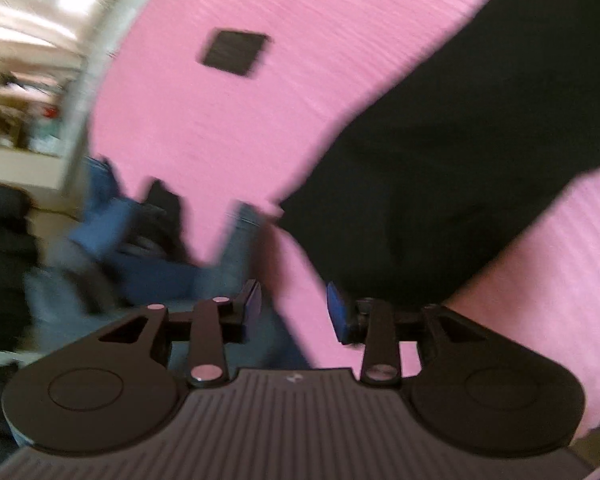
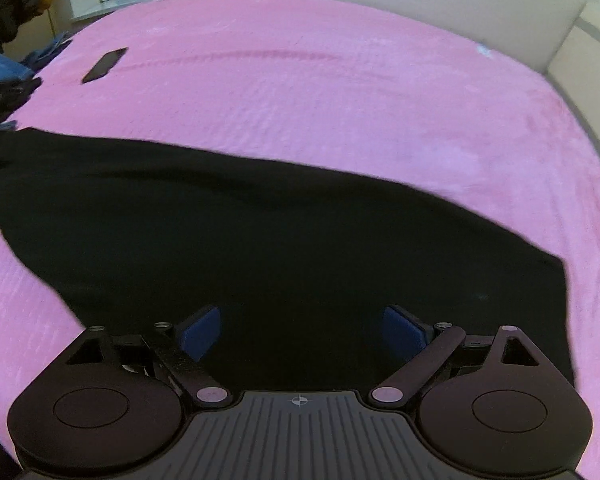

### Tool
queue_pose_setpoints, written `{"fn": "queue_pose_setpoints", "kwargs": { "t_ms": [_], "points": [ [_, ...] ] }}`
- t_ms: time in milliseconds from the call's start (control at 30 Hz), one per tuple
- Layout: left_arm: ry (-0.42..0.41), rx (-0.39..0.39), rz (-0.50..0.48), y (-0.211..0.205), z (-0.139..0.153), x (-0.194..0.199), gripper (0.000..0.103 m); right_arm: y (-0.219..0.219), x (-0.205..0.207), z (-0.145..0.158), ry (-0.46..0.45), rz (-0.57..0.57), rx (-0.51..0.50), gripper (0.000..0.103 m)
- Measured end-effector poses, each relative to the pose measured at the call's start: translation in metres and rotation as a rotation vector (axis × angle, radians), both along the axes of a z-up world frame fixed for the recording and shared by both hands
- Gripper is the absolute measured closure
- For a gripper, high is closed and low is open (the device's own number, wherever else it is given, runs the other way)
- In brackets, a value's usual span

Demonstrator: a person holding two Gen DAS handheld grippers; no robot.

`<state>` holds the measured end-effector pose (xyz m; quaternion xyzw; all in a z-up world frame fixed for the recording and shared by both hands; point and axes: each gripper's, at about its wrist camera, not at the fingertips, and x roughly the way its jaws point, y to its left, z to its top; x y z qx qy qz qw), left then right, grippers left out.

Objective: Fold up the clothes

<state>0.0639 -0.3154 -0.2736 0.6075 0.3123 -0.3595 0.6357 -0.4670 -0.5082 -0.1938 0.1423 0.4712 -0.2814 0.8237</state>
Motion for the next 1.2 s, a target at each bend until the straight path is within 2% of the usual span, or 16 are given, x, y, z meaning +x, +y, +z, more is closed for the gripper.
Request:
{"fn": "queue_pose_setpoints", "kwargs": {
  "t_ms": [133, 233, 267, 300, 333, 400, 467, 600, 733, 833, 900, 1033, 1100, 1200],
  "points": [
    [0.137, -0.048, -0.032, 0.033, -0.045, -0.001, 0.068, 0.038, 0.034, -0.012, 0.017, -0.048, 0.021, 0.012],
    [0.208, -0.114, -0.049, 0.057, -0.065, 0.007, 0.068, 0.05, 0.062, -0.032, 0.039, -0.081, 0.048, 0.012],
    [0.236, -0.128, -0.049, 0.062, -0.071, 0.012, 0.072, 0.057, 0.074, -0.036, 0.048, -0.085, 0.057, 0.012],
    [0.263, -0.142, -0.05, 0.068, -0.076, 0.017, 0.081, 0.061, 0.087, -0.039, 0.057, -0.084, 0.063, 0.012],
    [0.284, -0.146, -0.061, 0.071, -0.079, 0.022, 0.102, 0.065, 0.096, -0.042, 0.064, -0.08, 0.068, 0.012],
    [0.307, -0.193, -0.083, 0.08, -0.071, 0.028, 0.102, 0.076, 0.112, -0.043, 0.076, -0.055, 0.071, 0.012],
    [0.277, -0.221, -0.096, 0.088, -0.055, 0.04, 0.102, 0.086, 0.128, -0.04, 0.084, -0.02, 0.061, 0.012],
    [0.202, -0.198, -0.163, 0.096, -0.038, 0.063, 0.1, 0.092, 0.148, -0.037, 0.087, 0.005, 0.052, 0.012],
    [0.121, -0.111, -0.264, 0.102, -0.047, 0.054, 0.096, 0.096, 0.157, -0.035, 0.087, -0.004, 0.048, 0.012],
    [0.135, -0.113, -0.288, 0.11, -0.048, 0.048, 0.093, 0.101, 0.155, -0.035, 0.09, -0.023, 0.051, 0.012],
    [0.154, -0.164, -0.297, 0.109, -0.04, 0.046, 0.093, 0.105, 0.153, -0.037, 0.095, -0.044, 0.06, 0.012],
    [0.197, -0.284, -0.284, 0.077, -0.028, 0.063, 0.077, 0.111, 0.155, -0.041, 0.091, -0.087, 0.081, 0.012],
    [0.207, -0.315, -0.274, 0.052, -0.031, 0.079, 0.076, 0.114, 0.16, -0.042, 0.085, -0.098, 0.087, 0.012],
    [0.241, -0.297, -0.278, 0.01, -0.049, 0.104, 0.074, 0.119, 0.169, -0.046, 0.076, -0.076, 0.086, 0.012]
  ]
}}
